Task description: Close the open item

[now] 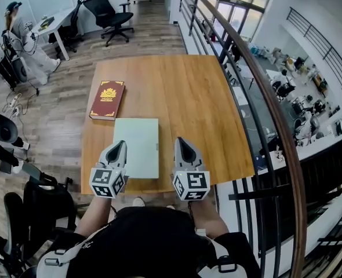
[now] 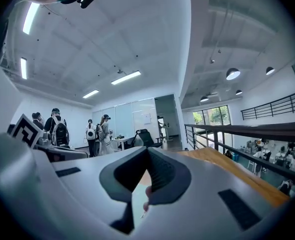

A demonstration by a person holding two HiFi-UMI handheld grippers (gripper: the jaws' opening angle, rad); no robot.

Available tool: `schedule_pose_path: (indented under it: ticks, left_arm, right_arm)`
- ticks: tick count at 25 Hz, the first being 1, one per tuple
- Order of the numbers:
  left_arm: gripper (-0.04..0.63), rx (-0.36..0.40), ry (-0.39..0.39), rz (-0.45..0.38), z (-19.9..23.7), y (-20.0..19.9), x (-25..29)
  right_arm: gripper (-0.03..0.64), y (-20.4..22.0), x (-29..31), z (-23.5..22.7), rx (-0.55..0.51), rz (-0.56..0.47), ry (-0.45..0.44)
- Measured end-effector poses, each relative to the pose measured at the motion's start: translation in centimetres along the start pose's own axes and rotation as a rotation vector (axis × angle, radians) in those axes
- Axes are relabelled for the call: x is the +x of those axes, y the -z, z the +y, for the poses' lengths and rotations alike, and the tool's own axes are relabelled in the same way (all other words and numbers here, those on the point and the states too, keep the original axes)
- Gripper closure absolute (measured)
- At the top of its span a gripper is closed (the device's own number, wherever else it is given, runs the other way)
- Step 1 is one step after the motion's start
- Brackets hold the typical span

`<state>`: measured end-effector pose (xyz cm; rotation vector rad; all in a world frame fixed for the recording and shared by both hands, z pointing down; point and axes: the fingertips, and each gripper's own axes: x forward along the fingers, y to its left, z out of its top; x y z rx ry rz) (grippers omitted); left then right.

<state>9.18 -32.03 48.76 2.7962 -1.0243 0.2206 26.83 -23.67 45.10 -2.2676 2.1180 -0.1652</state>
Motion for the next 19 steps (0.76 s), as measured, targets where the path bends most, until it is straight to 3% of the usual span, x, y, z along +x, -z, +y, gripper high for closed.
schedule_pose_path:
  ticks: [9, 19]
  left_arm:
    - [0.594, 0.011, -0.042, -0.030, 1.2, -0.6, -1.4]
    - [0.594, 0.048, -0.102, -0.100, 2.2, -2.8, -2.9]
  right_arm:
    - [0.612, -1.4, -1.2, -0.5, -0.046, -0.081, 0.061]
    - [0.612, -2.5, -1.4, -0.4, -0.065, -0.106, 0.067]
